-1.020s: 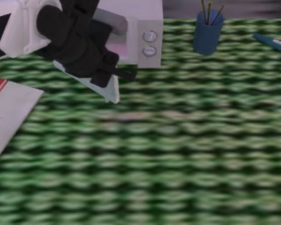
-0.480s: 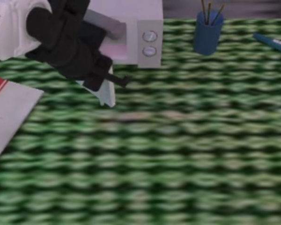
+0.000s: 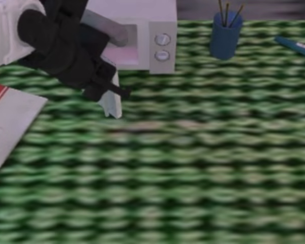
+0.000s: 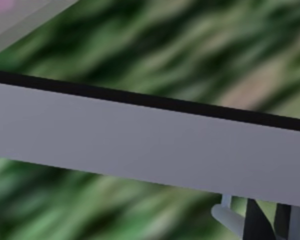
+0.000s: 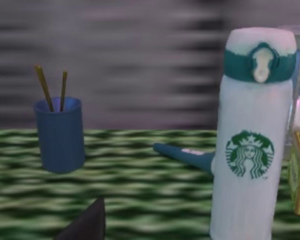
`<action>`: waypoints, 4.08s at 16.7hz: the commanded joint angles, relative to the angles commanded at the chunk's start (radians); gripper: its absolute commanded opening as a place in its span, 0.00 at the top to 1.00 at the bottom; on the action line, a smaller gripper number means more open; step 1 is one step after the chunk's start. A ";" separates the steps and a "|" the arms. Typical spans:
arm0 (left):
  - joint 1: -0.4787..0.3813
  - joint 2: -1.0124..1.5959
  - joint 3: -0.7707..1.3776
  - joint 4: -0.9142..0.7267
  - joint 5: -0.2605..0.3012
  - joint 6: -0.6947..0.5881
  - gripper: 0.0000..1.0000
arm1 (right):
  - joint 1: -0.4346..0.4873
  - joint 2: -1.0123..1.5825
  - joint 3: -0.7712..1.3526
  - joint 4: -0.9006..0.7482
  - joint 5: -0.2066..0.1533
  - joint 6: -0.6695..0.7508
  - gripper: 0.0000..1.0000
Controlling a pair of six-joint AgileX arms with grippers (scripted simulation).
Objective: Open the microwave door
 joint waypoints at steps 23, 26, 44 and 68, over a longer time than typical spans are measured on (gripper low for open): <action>-0.003 0.002 -0.004 0.000 0.007 0.000 1.00 | 0.000 0.000 0.000 0.000 0.000 0.000 0.00; 0.014 -0.012 -0.011 -0.004 0.027 0.040 1.00 | 0.000 0.000 0.000 0.000 0.000 0.000 0.00; 0.070 -0.048 -0.049 -0.027 0.096 0.174 1.00 | 0.000 0.000 0.000 0.000 0.000 0.000 0.00; 0.132 -0.059 -0.069 -0.076 0.170 0.327 1.00 | 0.000 0.000 0.000 0.000 0.000 0.000 0.00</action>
